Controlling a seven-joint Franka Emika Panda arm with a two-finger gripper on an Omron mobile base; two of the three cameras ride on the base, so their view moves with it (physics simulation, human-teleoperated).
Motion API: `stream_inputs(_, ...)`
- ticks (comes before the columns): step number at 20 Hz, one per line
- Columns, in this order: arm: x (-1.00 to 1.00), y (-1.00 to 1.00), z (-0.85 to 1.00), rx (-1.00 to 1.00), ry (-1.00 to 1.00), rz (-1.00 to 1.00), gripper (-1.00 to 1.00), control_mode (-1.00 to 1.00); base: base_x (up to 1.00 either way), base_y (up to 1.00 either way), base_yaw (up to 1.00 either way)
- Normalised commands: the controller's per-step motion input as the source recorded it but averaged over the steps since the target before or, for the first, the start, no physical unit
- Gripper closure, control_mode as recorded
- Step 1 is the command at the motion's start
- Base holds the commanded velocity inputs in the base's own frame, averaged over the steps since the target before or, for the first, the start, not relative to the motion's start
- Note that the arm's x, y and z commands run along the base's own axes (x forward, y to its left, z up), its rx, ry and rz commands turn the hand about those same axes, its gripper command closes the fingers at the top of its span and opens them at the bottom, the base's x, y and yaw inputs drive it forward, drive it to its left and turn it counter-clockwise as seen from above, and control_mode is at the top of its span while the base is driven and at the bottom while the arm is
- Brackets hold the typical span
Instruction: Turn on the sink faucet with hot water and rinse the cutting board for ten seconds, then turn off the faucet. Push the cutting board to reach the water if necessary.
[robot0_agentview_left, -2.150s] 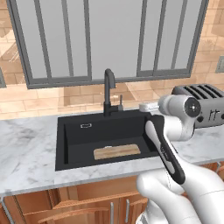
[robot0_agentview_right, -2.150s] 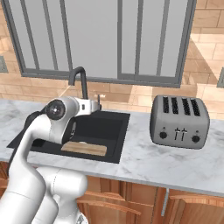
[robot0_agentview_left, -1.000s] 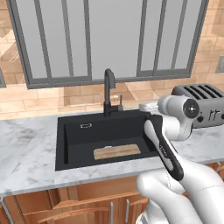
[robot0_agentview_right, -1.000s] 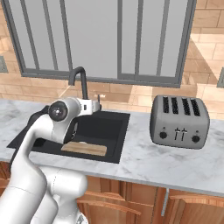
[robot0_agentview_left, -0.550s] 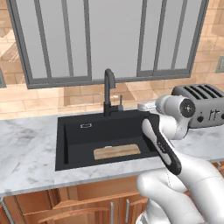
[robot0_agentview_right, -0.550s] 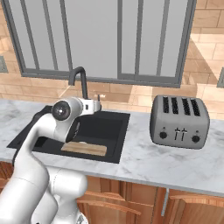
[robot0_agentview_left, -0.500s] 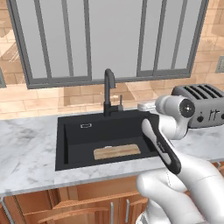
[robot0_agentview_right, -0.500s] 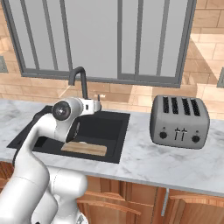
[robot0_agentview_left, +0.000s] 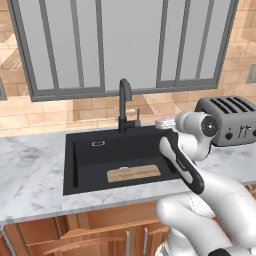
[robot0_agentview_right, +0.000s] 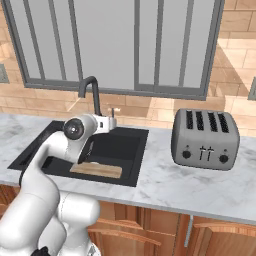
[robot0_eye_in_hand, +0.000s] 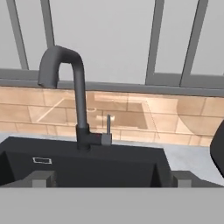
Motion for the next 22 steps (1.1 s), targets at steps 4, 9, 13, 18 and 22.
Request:
stream_inputs(4,0.09,0.00,-0.29,0.00,-0.02,0.00,-1.00,-1.00,0.00,0.00,0.00)
stream_inputs(9,0.08,0.00,-0.23,0.00,-0.03,0.00,-1.00,-1.00,0.00,0.00,0.00)
stream_inputs(13,0.14,-0.05,-0.10,0.03,-0.04,0.00,-1.00,-1.00,0.00,0.00,0.00)
stream_inputs(18,0.18,-0.08,0.00,0.05,-0.01,0.00,-1.00,-1.00,0.00,0.00,0.00)
stream_inputs(22,0.18,-0.05,-0.01,0.03,0.00,0.00,-1.00,-1.00,0.00,0.00,0.00)
